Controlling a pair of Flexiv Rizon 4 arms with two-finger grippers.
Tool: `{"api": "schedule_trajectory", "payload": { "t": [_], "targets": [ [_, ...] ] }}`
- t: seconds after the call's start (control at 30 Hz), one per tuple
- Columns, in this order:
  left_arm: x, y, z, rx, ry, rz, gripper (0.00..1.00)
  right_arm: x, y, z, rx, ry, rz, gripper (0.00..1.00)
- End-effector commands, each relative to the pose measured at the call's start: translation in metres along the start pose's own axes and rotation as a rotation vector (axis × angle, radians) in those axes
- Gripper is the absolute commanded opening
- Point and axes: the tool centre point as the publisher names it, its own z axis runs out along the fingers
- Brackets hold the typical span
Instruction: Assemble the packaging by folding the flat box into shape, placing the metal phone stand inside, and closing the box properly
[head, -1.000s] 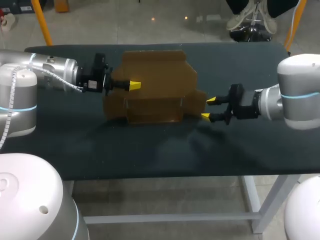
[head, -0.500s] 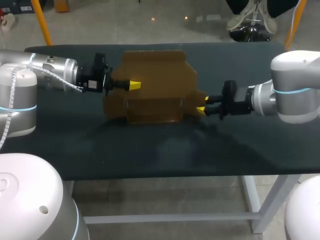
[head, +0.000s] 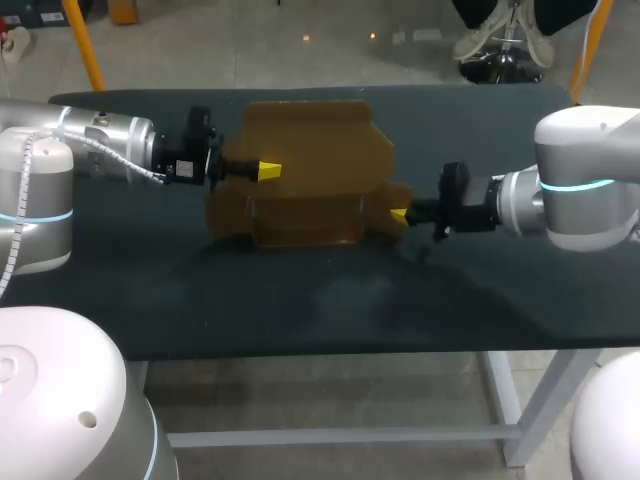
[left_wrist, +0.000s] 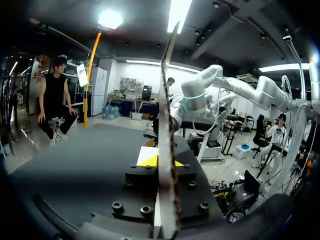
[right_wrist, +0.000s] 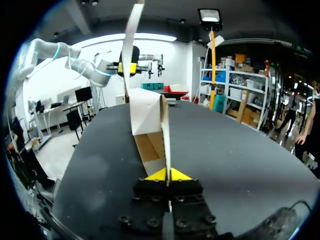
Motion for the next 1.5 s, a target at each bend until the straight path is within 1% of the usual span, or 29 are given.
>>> {"api": "schedule_trajectory", "payload": {
  "t": [0.03,0.33,0.47,0.53,0.63,0.73,0.8,0.83,0.87,0.9,0.97,1.5],
  "targets": [
    [-0.001,0.003,0.001,0.001,0.003,0.000,0.00,0.009,0.000,0.008,-0.001,-0.020,0.004,0.00],
    [-0.001,0.003,0.001,0.001,0.003,0.000,0.00,0.016,-0.001,0.013,-0.006,-0.098,0.079,0.00],
    [-0.001,0.003,0.001,0.001,0.003,0.000,0.00,0.020,-0.003,0.016,-0.009,-0.129,0.105,0.03],
    [-0.001,0.003,0.001,0.001,0.003,0.000,0.00,0.022,-0.003,0.017,-0.006,-0.152,0.115,0.07],
    [-0.001,0.003,0.001,0.001,0.003,0.000,0.00,0.026,-0.003,0.018,-0.011,-0.176,0.133,0.16],
    [-0.001,0.003,0.001,0.001,0.003,0.000,0.00,0.029,-0.004,0.020,-0.013,-0.185,0.147,0.17],
    [-0.001,0.003,0.001,0.001,0.003,0.000,0.00,0.032,-0.004,0.021,-0.016,-0.191,0.157,0.19],
    [-0.001,0.003,0.001,0.001,0.003,0.000,0.00,0.033,-0.004,0.022,-0.015,-0.199,0.161,0.22],
    [-0.001,0.003,0.001,0.001,0.003,0.000,0.00,0.034,-0.004,0.022,-0.017,-0.201,0.165,0.28],
    [-0.001,0.003,0.001,0.001,0.003,0.000,0.00,0.036,-0.003,0.022,-0.017,-0.203,0.169,0.32],
    [-0.001,0.003,0.001,0.001,0.003,0.000,0.00,0.039,-0.003,0.024,-0.016,-0.210,0.176,0.36],
    [-0.001,0.003,0.001,0.001,0.003,0.000,0.00,0.063,0.001,0.034,-0.023,-0.248,0.237,0.38]
  ]
}}
